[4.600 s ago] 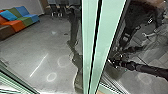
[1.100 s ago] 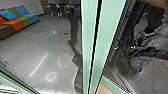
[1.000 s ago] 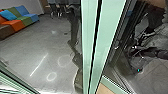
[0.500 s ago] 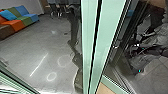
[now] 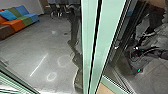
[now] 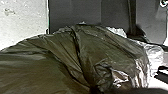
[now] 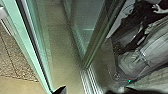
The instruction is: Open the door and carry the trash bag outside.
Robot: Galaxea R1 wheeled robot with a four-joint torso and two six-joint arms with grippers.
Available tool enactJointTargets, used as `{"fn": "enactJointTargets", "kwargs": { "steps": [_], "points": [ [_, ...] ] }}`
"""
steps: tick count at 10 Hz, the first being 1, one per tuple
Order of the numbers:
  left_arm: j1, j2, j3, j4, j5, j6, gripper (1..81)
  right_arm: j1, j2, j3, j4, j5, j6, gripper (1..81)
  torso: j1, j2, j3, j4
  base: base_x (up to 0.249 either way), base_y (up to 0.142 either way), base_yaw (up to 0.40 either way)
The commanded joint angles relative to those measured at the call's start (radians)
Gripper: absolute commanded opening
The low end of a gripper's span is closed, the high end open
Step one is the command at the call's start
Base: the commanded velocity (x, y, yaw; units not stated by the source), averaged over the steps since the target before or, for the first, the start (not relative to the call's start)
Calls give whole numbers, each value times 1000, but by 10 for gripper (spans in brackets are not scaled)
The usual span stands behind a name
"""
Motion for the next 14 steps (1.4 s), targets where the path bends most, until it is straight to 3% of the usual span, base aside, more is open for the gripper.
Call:
{"fn": "enactJointTargets", "kwargs": {
  "steps": [1, 3, 7, 11, 14],
  "points": [
    [-19, -1, 4, -3, 87, 0, 10, 181, -47, -123, -205, -100, -75, 811, 0, 0, 0, 0, 0, 0, 0],
    [-17, 5, 1, -1, 88, 0, 10, 182, -65, -164, -245, -100, -138, 811, 0, 0, 0, 0, 0, 0, 0],
    [-19, 7, 1, -6, 90, 0, 10, 158, -96, -203, -320, -81, -187, 811, 0, 0, 0, 0, 0, 0, 0],
    [-19, 10, 1, -9, 90, 0, 10, 158, -137, -273, -314, -22, -253, 811, 0, 0, 0, 0, 0, 0, 0],
    [-19, 8, 1, -9, 91, 0, 10, 156, -170, -271, -288, -17, -279, 811, 0, 0, 0, 0, 0, 0, 0]
  ]
}}
